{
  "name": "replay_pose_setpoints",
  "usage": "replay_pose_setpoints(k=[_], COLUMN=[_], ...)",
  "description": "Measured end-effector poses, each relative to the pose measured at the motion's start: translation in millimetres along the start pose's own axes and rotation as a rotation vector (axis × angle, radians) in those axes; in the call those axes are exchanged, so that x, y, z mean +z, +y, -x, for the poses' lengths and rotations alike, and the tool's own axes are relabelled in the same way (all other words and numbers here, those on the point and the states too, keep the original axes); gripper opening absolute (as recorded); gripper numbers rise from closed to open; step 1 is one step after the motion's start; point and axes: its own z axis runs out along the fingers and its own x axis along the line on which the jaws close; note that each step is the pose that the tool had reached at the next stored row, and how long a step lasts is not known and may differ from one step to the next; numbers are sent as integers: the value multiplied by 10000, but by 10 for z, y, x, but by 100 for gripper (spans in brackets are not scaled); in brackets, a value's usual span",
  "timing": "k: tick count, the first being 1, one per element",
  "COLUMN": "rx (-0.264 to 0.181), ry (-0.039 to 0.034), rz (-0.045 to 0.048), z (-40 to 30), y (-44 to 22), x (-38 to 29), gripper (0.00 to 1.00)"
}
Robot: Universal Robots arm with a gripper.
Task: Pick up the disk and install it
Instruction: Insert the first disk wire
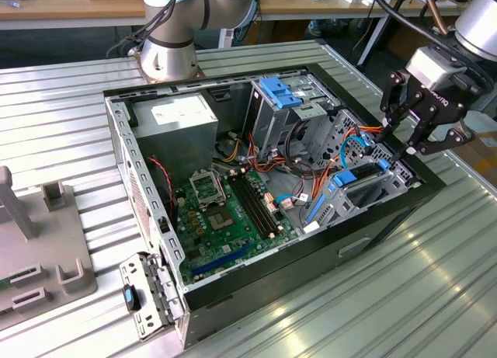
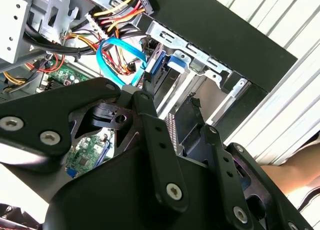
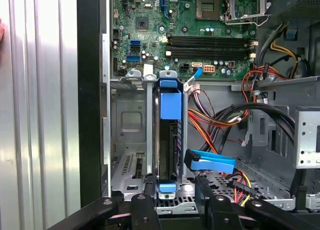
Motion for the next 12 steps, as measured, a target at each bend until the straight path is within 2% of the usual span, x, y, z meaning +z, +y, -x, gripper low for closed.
replay_pose_setpoints(k=[2,8,10,12], rx=[-55,-1082,-1568,-1687], ry=[-2,-34,-49,-53], rz=[2,55,80,85], z=[0,0,0,0], y=[-7,-14,-16,-17], x=[1,0,1,1], gripper=[44,44,44,44])
